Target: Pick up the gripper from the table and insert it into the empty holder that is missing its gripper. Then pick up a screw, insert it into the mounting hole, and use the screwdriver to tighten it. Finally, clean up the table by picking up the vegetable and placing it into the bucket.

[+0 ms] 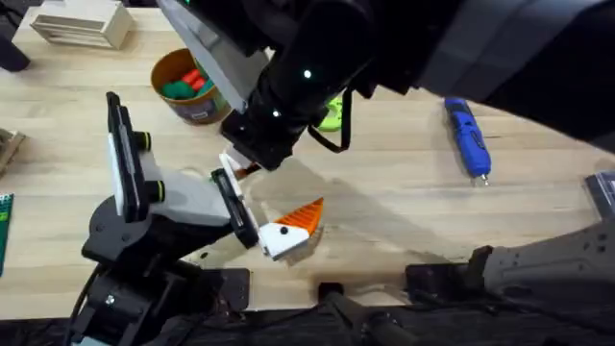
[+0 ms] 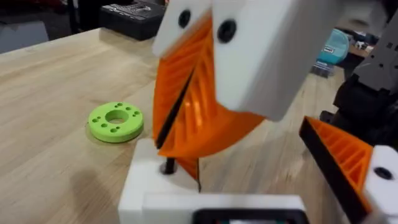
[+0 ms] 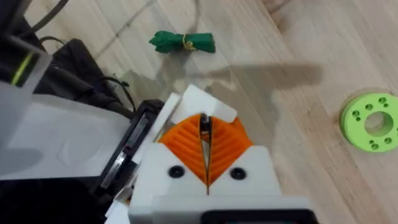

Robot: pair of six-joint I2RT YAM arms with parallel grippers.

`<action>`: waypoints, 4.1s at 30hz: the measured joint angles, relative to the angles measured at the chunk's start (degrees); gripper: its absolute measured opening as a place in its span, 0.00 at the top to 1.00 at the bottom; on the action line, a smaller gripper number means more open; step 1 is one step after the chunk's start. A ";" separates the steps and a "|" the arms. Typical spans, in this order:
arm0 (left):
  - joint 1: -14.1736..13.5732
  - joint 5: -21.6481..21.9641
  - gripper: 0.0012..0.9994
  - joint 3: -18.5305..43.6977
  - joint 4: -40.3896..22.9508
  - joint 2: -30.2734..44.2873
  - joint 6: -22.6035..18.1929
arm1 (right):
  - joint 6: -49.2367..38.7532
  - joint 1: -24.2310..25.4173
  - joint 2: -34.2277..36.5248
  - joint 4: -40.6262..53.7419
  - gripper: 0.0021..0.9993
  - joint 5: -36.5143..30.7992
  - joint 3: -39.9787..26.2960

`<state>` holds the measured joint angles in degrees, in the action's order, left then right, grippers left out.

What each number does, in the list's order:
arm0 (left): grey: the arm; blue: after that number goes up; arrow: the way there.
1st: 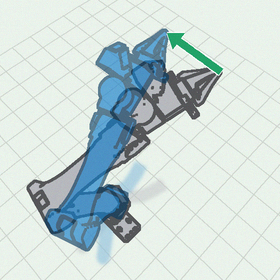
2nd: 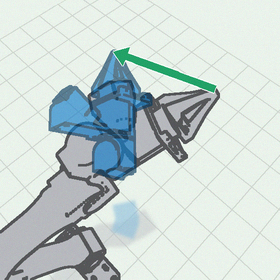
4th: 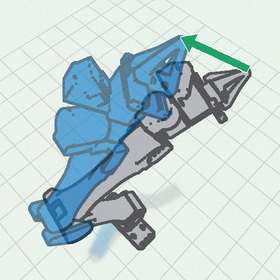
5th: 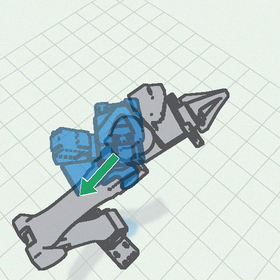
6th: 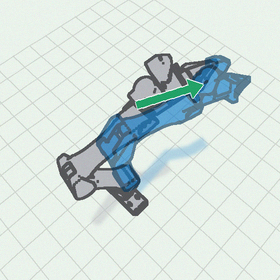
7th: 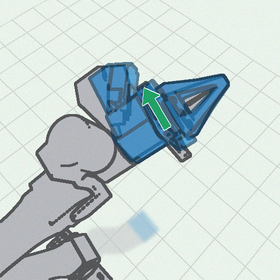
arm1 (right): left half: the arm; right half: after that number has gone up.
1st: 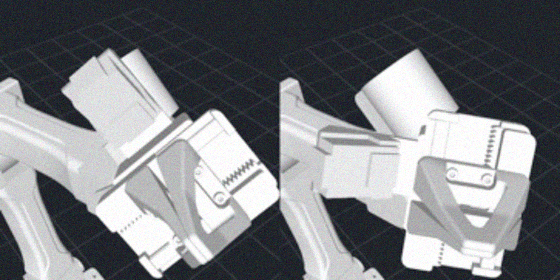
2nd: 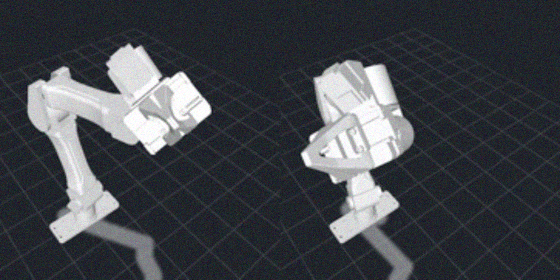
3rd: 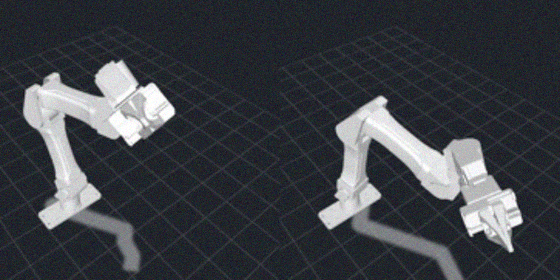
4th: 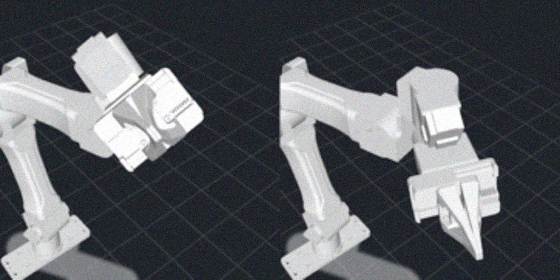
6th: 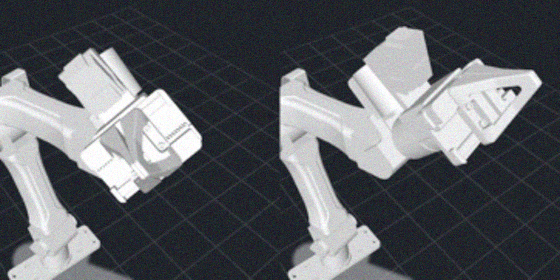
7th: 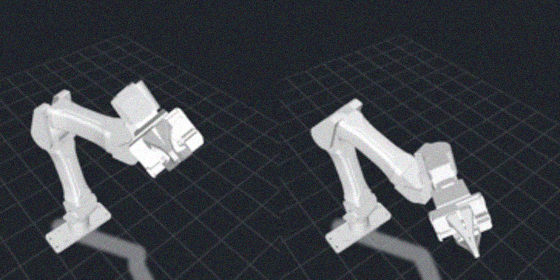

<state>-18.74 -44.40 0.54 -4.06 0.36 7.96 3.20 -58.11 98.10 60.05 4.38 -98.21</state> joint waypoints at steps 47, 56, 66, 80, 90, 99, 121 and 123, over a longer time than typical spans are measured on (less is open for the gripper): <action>0.02 0.44 0.01 0.00 0.03 0.04 -0.08 | -0.20 4.93 -1.48 1.85 0.09 -0.29 0.02; 0.02 0.44 0.01 0.00 0.03 0.06 -0.18 | 0.24 11.45 -13.20 2.37 0.09 -0.11 3.78; 0.02 0.69 0.23 0.00 0.11 0.07 -0.32 | 3.57 17.82 -34.64 -0.03 0.09 5.00 24.15; 0.02 0.74 1.00 0.00 0.14 0.04 -0.52 | 12.01 26.05 -54.25 0.46 0.09 4.69 39.05; 0.02 0.74 1.00 0.00 0.14 0.07 -0.52 | 3.67 48.14 -40.40 -0.43 0.01 -0.09 39.30; 0.02 1.21 1.00 0.00 0.14 0.04 -0.52 | -9.70 66.65 -19.29 -14.67 0.01 -0.57 39.38; 0.02 2.04 1.00 0.00 0.18 0.04 -0.52 | -26.31 72.59 -0.99 -27.85 0.54 -1.55 39.26; 0.02 2.04 1.00 0.00 0.18 0.04 -0.52 | -26.54 72.61 -0.87 -28.29 0.73 -1.60 39.23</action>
<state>-18.72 -42.37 0.54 -3.88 0.40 7.44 -23.33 14.50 97.23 31.76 2.79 -58.98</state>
